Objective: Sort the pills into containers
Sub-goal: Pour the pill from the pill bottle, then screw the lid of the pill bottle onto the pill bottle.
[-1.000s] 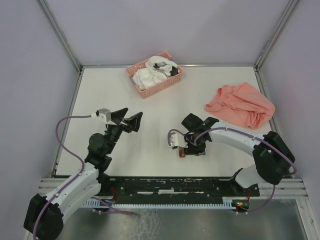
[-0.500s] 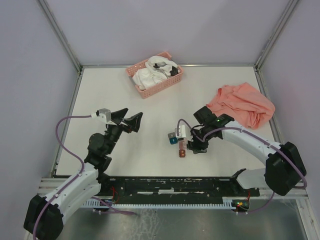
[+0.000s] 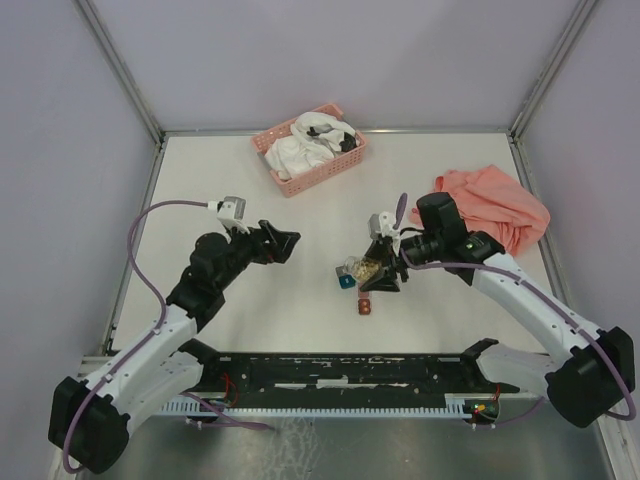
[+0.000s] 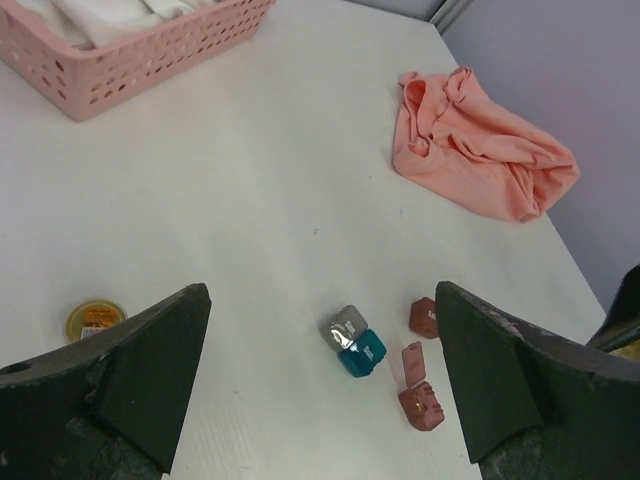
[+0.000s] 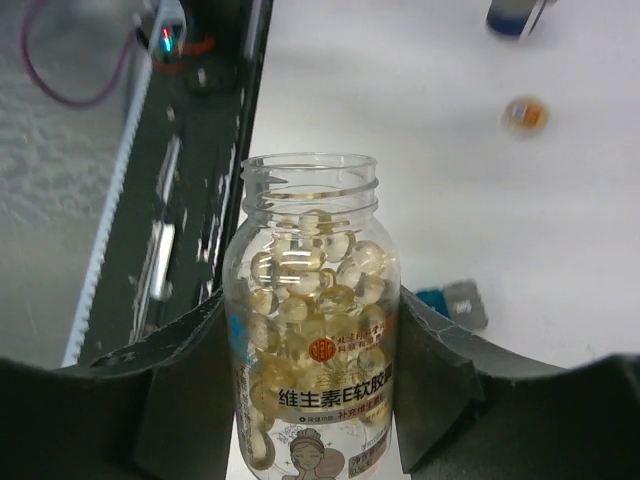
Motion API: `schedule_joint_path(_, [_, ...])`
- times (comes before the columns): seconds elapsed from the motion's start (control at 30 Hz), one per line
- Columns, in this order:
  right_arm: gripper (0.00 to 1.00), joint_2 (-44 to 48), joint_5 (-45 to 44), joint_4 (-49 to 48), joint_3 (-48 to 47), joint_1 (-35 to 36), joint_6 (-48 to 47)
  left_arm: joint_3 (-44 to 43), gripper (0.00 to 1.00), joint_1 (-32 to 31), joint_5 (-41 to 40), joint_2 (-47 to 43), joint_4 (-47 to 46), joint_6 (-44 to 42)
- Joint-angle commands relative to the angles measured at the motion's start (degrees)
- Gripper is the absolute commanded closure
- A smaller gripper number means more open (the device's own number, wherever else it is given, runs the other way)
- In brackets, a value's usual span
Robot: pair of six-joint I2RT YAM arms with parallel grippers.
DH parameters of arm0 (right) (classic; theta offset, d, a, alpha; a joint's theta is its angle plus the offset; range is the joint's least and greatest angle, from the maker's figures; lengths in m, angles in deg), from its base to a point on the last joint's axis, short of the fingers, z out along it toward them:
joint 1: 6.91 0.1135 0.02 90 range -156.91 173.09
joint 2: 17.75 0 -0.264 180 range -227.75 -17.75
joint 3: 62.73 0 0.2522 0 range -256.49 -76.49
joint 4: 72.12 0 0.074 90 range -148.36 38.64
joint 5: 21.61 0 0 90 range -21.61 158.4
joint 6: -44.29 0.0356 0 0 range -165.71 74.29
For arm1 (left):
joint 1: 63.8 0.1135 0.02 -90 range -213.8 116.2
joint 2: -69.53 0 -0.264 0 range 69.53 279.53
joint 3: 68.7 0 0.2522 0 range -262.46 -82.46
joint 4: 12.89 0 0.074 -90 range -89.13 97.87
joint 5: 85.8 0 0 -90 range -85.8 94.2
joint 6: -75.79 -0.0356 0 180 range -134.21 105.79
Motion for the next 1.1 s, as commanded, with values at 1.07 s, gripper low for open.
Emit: schedule_joint_path(1.07, [0.98, 9.1, 7.5, -74.8, 10.7, -9.8, 67.1, -22.9, 0.17, -1.7, -20.6, 33.1, 25.3, -8.1])
